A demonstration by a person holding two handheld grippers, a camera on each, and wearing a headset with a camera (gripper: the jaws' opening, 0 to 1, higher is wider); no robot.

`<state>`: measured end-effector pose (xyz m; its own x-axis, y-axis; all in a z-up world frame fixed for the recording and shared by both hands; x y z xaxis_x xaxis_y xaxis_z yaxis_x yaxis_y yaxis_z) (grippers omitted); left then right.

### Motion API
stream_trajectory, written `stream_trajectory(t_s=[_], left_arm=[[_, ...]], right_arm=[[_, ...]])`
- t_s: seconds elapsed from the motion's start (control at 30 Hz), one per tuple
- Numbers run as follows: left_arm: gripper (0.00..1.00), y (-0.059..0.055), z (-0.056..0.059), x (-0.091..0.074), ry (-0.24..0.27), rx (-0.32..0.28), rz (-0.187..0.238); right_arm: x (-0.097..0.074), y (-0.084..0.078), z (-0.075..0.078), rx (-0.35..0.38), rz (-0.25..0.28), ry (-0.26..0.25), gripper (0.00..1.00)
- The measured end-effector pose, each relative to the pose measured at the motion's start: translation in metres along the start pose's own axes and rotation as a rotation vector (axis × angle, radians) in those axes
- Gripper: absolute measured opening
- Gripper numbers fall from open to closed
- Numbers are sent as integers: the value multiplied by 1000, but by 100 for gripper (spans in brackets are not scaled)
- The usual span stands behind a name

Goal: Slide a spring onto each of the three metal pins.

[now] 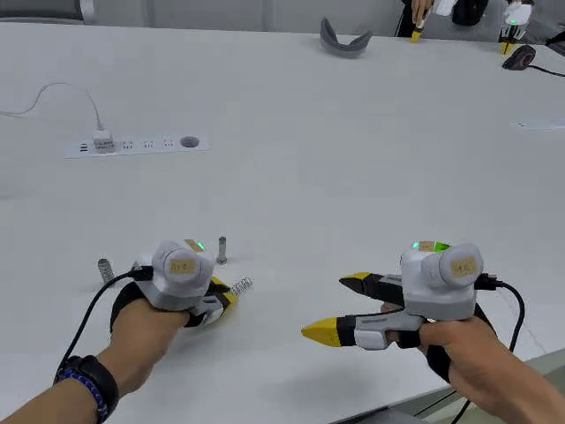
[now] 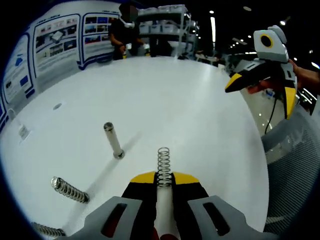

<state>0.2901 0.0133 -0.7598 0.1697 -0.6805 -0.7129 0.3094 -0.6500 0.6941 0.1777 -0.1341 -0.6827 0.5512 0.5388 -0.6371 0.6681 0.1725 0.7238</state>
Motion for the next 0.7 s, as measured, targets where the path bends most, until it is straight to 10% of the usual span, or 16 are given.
stream_trajectory(t_s=[0.7], left_arm=[[11, -32, 17, -46, 7, 5, 19]], right_arm=[[14, -1, -19, -10, -11, 47, 74]])
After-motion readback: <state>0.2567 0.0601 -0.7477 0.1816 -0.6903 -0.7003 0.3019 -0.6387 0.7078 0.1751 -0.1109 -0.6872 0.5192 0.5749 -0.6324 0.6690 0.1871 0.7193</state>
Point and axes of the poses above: the centre of the closed fingertips' face, and the gripper's own axes: x roughly forward along the fingers, z roughly to its right, y roughly out of its top, the point moved 5 cm from there along -x, roughly backward along the fingers, and after that the axes turned 6 degrees about -z, right-handed, at the moved point
